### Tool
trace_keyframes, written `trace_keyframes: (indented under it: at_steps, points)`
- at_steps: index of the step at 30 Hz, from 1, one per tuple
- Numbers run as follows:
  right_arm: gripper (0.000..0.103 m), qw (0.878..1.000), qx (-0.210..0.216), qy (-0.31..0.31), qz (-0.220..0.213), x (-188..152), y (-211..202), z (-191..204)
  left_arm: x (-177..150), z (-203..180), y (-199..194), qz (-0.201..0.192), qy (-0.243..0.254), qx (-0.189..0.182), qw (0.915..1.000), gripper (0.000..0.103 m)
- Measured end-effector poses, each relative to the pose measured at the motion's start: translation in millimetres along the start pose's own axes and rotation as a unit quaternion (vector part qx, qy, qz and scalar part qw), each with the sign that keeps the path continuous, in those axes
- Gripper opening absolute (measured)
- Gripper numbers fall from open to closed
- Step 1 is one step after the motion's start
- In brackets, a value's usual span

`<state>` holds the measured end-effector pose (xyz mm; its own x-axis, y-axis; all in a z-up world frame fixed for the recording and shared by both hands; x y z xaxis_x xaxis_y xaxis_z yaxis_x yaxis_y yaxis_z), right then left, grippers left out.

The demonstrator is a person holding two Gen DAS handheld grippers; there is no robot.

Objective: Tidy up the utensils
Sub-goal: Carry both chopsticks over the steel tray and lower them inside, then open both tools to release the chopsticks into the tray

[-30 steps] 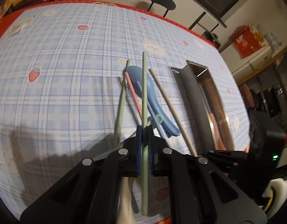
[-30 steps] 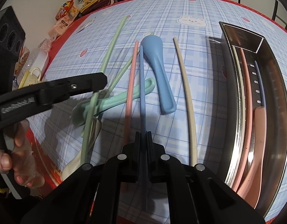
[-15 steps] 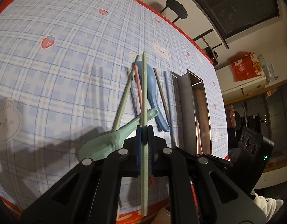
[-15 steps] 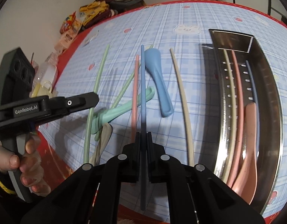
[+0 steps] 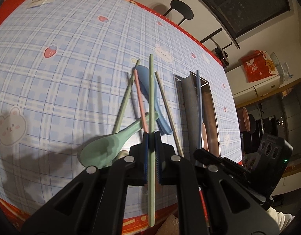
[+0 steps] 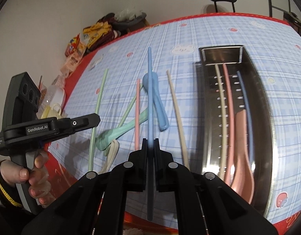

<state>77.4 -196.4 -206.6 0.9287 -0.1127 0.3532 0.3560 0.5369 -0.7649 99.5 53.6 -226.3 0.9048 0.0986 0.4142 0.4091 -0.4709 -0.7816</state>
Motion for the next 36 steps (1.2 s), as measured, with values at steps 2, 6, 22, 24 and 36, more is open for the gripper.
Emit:
trace_keyframes:
  at_steps: [2, 6, 22, 24, 36]
  points:
    - [0.007, 1.000, 0.002, 0.008, -0.011, 2, -8, -7, 2, -5, -1, 0.000, 0.004, 0.002, 1.0000, 0.010]
    - [0.007, 0.999, 0.000, 0.028, -0.031, 4, -23, -26, 11, -22, 2, -0.002, 0.007, -0.004, 1.0000, 0.010]
    - [0.007, 0.997, -0.040, 0.052, -0.048, 25, -55, -91, 25, -99, 50, 0.013, 0.036, -0.044, 0.9983, 0.010]
    - [0.007, 0.997, -0.043, 0.049, -0.046, 27, -56, -94, 27, -108, 57, 0.015, 0.038, -0.044, 0.9982, 0.011]
    - [0.007, 0.998, -0.047, 0.037, -0.024, 33, -47, -106, 34, -137, 89, 0.038, 0.062, -0.041, 0.9965, 0.010]
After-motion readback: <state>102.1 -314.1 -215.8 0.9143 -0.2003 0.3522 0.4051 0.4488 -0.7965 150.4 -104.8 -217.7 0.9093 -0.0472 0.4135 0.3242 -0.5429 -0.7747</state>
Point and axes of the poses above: each gripper's, at about its wrist camera, not at the fingertips, and y roughly the way its jaws point, z to its left, x to its top, the point moved 1 cm from there along y, roughly the way its jaws point, and after that the axes turned 13 degrees about y, right-handed, at the moved point
